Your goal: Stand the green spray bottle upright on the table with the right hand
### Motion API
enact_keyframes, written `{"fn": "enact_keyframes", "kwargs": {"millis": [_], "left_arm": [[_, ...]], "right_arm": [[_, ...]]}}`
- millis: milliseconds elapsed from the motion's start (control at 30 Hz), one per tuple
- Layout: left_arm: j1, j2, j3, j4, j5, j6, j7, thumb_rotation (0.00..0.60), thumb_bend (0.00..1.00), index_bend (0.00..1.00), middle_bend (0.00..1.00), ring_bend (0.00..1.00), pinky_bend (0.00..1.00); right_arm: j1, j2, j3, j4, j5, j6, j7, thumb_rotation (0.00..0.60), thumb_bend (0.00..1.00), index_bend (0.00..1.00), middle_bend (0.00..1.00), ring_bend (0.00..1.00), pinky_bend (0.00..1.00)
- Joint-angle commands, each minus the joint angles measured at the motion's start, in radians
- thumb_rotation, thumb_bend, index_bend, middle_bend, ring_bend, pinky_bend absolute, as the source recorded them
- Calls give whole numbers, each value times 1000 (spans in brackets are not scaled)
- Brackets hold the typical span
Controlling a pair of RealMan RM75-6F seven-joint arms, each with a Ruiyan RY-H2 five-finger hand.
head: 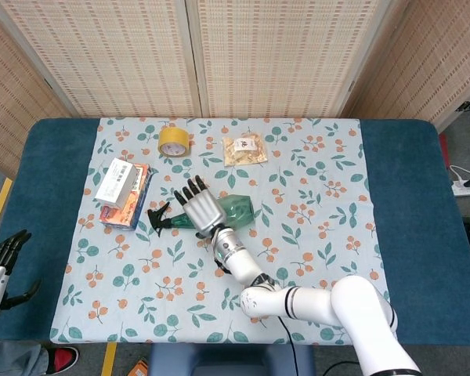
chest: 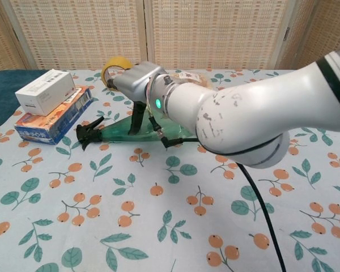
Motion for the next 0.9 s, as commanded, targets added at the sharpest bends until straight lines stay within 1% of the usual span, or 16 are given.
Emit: {"fn": "enact_keyframes", "kwargs": {"millis": [33,100,233,400,500,633,900], "left_arm": [[-1,4,4,2,9,0,-14,600,299,9,0,0,62],[-1,5,4,3,7,1,-18,600,298,9,0,0,61],[-1,6,3,1,7,0,-22,600,298,9,0,0,61],[-1,7,3,0,10,4,-21,600,298,9,0,0,61],[0,7,1,1,4,3,-26,600,299,9,0,0,61],[1,12,1,4,-3,-4,-46,600,300,9,0,0,61],[3,15,3,6,-4,-7,-65,600,300,9,0,0,61]], "right_arm": [[19,-26,3,31,23,-5,-17,600,0,69,106,0,0],[25,-41,3,51,29,-3,-21,600,0,82,106,0,0],[35,-77,-2,108,15,-7,-7,600,0,150,106,0,0],[46,-98,5,153,11,-22,3,600,0,170,115,0,0],[59,-118,14,188,3,-32,14,600,0,200,139,0,0],[73,-166,12,261,-4,-53,15,600,0,211,147,0,0],[78,-213,16,351,-8,-78,-3,600,0,218,160,0,0]]}}
